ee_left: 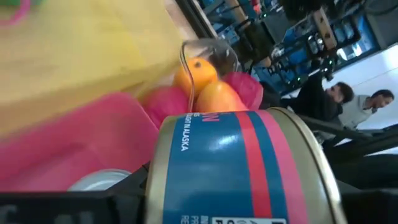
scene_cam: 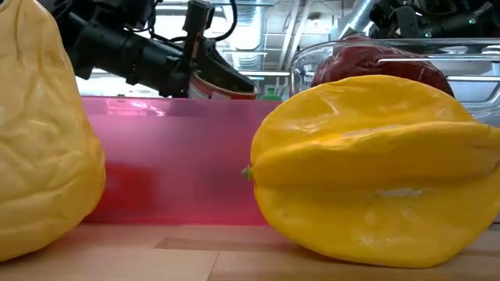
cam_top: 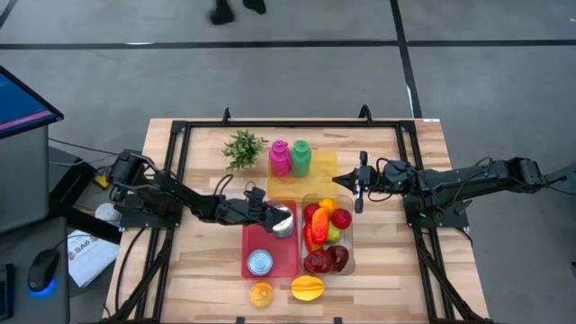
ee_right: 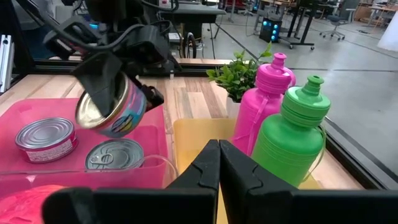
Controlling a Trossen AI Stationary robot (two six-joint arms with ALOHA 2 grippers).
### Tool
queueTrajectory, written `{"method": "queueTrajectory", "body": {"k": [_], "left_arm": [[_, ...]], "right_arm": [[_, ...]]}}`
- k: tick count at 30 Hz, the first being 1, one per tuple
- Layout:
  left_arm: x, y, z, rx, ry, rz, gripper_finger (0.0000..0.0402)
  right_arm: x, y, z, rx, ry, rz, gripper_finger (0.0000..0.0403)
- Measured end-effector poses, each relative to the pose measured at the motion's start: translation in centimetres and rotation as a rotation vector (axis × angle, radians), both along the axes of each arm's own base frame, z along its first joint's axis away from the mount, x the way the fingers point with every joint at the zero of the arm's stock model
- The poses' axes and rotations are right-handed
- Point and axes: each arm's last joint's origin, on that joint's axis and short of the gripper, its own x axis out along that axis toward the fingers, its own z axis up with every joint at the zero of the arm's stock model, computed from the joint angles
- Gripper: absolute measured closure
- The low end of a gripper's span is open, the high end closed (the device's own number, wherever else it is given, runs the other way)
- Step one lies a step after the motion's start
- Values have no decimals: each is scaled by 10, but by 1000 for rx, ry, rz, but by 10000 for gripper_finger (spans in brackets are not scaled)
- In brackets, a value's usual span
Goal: Pick & Place Food Item
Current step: Put the blue and pink tuna can into the red bin, then put the pear into the transparent bin
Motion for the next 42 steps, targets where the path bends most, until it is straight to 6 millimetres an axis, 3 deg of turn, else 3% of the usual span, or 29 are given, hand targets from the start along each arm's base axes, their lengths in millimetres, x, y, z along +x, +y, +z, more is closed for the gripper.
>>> {"method": "queueTrajectory", "body": {"k": [7, 17, 22, 29, 37, 42], "left_arm": [[7, -5, -8, 13, 56, -13, 237], [6, -2, -14, 31, 122, -4, 158], [5, -1, -16, 109, 157, -12, 150], [-2, 1, 14, 277, 108, -57, 179], [-29, 7, 51, 513, 194, -103, 216], [-43, -1, 75, 641, 125, -162, 231]], "right_arm": [[0, 0, 0, 0, 1, 0, 403], [0, 0, 0, 0, 5, 0, 403], [0, 0, -1, 0, 9, 0, 403], [0, 0, -1, 0, 9, 0, 403], [0, 0, -1, 0, 8, 0, 403], [0, 0, -1, 0, 8, 0, 403]]}}
